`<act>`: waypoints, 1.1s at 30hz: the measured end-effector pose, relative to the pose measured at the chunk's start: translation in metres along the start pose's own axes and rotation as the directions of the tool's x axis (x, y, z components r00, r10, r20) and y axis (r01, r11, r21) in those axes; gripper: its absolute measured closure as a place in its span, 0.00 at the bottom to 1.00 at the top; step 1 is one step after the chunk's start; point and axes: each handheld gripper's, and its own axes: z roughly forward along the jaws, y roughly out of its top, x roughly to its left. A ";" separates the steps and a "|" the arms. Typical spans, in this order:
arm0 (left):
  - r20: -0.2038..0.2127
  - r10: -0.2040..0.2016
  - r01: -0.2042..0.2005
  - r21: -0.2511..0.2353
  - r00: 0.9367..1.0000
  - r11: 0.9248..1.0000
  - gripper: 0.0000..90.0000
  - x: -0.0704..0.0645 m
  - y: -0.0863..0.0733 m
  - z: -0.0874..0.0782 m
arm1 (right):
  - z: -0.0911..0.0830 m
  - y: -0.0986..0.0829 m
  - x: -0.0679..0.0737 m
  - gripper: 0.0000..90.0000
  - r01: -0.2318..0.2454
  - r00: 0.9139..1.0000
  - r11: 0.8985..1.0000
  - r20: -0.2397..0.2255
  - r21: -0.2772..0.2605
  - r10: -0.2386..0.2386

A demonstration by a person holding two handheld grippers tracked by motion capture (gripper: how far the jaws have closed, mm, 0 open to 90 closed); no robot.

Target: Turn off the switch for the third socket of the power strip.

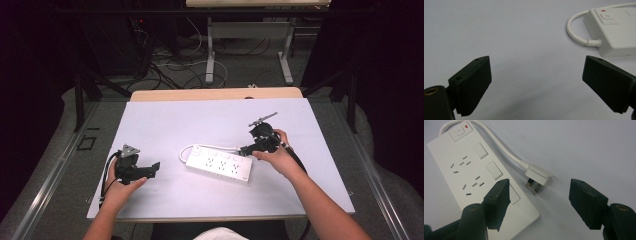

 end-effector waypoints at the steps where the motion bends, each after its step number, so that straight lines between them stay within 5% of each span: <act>1: 0.003 0.002 -0.002 0.008 1.000 1.000 0.09 0.000 0.000 -0.001 | -0.001 0.000 0.000 0.36 -0.005 1.000 1.000 0.001 0.006 0.005; 16: 0.004 -0.003 0.003 0.010 1.000 1.000 0.09 0.000 0.000 -0.001 | -0.015 -0.003 -0.004 0.25 -0.001 1.000 0.999 -0.002 -0.042 0.001; 33: 0.001 -0.008 0.008 0.007 1.000 1.000 0.09 0.000 0.000 -0.001 | -0.037 -0.012 -0.017 0.13 0.013 0.999 0.997 0.053 -0.079 -0.009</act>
